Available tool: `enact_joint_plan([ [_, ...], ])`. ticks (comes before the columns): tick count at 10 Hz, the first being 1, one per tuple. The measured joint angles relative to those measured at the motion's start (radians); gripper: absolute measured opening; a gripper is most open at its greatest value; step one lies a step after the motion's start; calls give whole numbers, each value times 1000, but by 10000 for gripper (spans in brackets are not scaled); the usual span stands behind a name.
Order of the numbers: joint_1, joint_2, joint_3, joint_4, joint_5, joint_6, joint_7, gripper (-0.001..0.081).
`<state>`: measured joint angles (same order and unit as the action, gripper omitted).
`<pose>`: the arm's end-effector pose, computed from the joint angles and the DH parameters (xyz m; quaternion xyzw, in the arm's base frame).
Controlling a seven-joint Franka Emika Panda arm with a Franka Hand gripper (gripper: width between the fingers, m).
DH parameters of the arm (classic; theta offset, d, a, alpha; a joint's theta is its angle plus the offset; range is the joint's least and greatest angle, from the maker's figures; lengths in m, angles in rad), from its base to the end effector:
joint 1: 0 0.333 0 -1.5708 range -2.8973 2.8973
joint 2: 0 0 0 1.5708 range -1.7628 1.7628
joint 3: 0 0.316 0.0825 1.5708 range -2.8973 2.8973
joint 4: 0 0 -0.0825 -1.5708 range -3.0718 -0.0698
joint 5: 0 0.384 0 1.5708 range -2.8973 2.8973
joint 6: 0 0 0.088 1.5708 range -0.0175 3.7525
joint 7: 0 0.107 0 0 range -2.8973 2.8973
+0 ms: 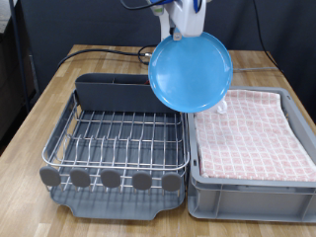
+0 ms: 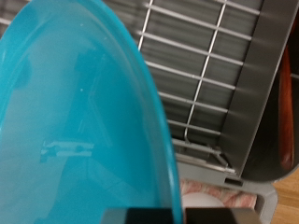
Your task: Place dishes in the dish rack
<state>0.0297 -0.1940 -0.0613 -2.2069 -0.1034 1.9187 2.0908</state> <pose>0.4797 -0.0233 0.4545 0.5049 -0.8609 0.0116 0.0619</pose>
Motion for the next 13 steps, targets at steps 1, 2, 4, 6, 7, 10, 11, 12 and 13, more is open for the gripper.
enact_joint_plan([
  [1, -7, -1, -12, 0, -5, 0, -2, 25],
  [2, -15, -1, -23, 0, -10, 3, -4, 25],
  [4, -30, -1, -50, 0, -20, 4, -15, 25],
  [6, -48, -1, -78, 0, -29, 12, -36, 25],
  [7, -54, -1, -91, 0, -35, 27, -50, 25],
  [10, -59, -1, -118, 1, -41, 63, -80, 25],
  [11, -60, -1, -123, 1, -44, 63, -82, 25],
  [12, -61, -1, -125, 1, -49, 62, -82, 25],
  [13, -63, -1, -126, 1, -54, 59, -82, 25],
])
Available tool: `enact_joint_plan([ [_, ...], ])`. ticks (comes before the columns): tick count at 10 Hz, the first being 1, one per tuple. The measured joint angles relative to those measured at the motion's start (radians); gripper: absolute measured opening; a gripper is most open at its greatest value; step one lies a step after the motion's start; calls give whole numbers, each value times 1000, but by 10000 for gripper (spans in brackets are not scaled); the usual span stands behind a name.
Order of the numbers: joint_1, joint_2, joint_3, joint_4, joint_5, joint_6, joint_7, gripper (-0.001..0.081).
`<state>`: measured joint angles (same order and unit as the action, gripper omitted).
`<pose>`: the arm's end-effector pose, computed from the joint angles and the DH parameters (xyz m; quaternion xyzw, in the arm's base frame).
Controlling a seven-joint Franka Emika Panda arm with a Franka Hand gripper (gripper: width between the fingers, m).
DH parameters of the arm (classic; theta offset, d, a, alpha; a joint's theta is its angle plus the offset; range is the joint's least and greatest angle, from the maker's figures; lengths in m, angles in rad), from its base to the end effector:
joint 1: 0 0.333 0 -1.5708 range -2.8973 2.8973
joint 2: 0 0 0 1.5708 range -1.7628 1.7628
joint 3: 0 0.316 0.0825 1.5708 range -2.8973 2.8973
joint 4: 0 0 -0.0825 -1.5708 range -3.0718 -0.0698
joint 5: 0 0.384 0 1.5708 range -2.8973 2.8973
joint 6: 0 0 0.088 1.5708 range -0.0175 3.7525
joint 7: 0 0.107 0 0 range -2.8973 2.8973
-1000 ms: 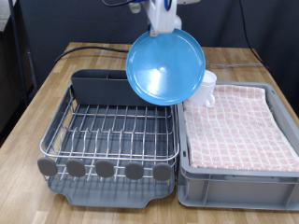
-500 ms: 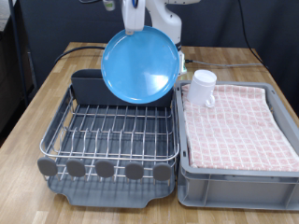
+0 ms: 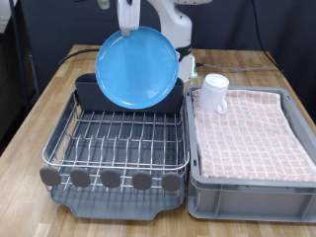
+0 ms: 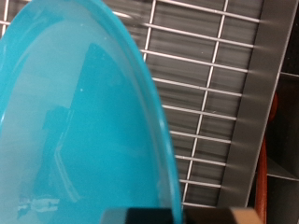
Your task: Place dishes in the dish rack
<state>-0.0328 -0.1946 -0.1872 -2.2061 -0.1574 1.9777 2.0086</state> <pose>0.4729 -0.1189 0.4585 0.4708 -0.8804 0.0307 0.0475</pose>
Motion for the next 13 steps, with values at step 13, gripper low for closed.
enact_joint_plan([
  [13, -5, 8, -59, -1, -159, 40, -328, 25],
])
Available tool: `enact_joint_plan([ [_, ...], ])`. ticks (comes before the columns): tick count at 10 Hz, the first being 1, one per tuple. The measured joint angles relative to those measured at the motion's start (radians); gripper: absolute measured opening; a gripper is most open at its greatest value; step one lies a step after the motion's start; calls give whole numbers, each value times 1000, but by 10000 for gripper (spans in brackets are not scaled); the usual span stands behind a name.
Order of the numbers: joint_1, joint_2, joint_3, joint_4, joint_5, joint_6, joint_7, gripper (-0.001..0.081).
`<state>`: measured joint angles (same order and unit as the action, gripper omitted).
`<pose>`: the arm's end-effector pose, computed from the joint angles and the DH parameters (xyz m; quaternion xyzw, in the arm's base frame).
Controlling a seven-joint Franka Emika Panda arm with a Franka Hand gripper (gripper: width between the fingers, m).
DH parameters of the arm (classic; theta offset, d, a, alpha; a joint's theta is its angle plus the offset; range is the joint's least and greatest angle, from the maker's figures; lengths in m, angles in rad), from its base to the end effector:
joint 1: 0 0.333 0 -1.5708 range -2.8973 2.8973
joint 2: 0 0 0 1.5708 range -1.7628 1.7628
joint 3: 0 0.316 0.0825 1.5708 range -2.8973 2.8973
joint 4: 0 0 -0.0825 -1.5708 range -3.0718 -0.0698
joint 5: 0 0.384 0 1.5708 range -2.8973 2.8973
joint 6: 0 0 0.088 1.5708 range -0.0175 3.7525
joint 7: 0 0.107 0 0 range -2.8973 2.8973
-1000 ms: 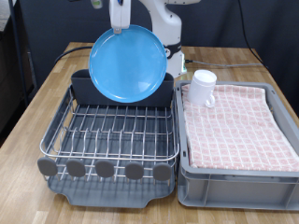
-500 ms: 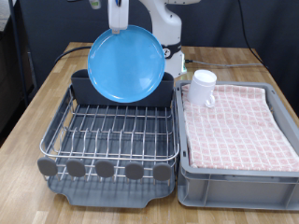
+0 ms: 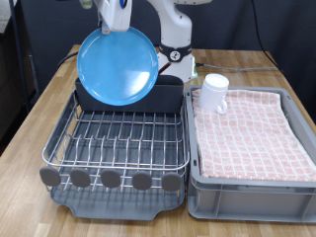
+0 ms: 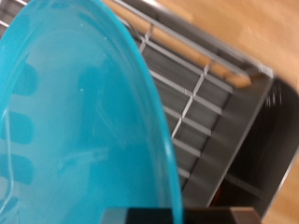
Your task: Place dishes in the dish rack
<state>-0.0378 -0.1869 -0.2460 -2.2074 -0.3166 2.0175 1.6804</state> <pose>0.4679 -0.1592 0.4579 0.6088 -0.7843 0.0750 0.0931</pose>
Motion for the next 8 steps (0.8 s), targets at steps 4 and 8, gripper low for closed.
enact_joint_plan([
  [4, 1, 12, -35, -3, -14, 139, -354, 25],
  [8, 1, 43, -36, 19, -12, 135, -392, 25],
])
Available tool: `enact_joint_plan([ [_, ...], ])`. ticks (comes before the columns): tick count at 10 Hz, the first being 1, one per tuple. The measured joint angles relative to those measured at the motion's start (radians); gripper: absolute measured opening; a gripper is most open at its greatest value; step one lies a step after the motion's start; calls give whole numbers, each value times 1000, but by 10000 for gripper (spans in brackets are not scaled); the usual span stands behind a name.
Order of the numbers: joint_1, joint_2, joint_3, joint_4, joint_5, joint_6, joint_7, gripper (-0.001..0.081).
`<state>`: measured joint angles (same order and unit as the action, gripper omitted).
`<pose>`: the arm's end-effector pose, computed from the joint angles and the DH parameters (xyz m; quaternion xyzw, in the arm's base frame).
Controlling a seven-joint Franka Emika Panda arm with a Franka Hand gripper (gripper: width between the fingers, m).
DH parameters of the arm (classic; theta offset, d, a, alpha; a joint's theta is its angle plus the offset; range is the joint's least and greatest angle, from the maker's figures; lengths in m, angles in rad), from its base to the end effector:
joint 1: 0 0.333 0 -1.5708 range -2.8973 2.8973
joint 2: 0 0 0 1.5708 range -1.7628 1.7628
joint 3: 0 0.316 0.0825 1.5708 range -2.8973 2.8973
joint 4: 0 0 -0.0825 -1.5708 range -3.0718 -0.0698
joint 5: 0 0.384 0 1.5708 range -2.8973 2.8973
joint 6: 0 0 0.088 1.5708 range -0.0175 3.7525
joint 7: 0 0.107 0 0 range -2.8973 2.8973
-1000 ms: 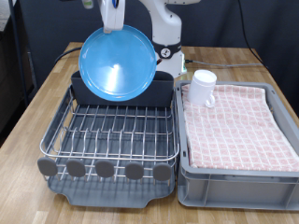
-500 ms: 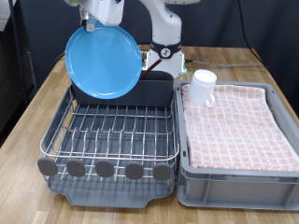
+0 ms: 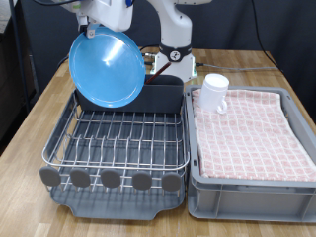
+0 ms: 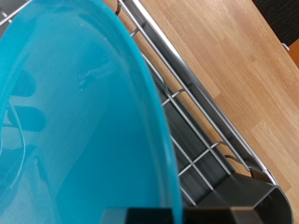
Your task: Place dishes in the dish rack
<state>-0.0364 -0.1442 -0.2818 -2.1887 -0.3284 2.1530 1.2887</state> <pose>0.4852 -0.1775 0.4574 0.7455 -0.6533 0.1030 0.0827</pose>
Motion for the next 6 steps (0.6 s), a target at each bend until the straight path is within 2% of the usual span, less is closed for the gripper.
enact_joint_plan([
  [6, 0, 16, -1, 0, -5, 45, -128, 25],
])
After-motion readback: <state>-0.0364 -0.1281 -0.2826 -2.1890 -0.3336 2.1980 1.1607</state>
